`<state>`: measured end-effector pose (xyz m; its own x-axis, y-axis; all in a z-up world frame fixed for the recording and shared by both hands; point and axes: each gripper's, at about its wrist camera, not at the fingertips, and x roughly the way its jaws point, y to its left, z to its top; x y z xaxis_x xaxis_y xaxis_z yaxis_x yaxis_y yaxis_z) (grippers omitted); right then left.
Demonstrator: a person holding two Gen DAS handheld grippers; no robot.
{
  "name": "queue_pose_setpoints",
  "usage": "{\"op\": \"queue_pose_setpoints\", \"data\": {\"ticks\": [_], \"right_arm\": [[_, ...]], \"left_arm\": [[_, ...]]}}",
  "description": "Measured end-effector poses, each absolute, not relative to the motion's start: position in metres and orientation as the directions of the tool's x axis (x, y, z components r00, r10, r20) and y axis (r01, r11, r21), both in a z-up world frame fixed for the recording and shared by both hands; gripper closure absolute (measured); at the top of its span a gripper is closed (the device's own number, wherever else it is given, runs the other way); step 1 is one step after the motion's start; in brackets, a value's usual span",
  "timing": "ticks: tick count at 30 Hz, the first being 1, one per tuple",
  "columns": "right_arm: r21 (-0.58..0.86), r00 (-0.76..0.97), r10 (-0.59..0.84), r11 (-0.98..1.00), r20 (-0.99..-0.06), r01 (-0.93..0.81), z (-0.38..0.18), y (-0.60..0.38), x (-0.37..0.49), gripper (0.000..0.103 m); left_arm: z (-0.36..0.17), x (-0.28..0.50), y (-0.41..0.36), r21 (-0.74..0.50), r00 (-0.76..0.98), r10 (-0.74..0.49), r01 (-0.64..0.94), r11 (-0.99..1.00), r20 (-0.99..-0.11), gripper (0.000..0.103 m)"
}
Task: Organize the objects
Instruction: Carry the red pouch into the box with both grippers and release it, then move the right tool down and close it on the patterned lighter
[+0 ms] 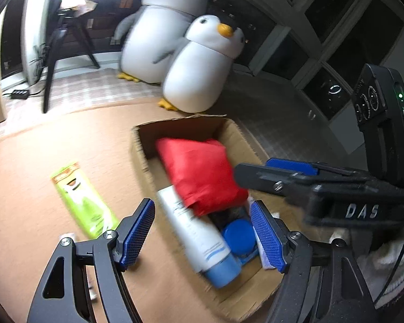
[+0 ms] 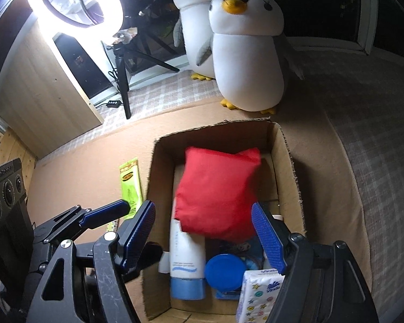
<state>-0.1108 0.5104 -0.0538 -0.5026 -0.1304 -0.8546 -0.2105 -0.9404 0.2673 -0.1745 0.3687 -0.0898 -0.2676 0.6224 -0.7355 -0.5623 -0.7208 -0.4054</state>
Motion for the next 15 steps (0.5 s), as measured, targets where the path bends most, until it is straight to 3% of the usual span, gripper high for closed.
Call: {"op": "queue_pose_setpoints", "data": {"ticks": [15], "right_arm": [[0.286, -0.546, -0.181, -0.951, -0.818, -0.113, -0.047, 0.408, -0.093, 0.033]], "left_arm": [[-0.105, -0.150, 0.235, -0.346, -0.334, 0.529, -0.475, -0.809, -0.780, 0.026]]}}
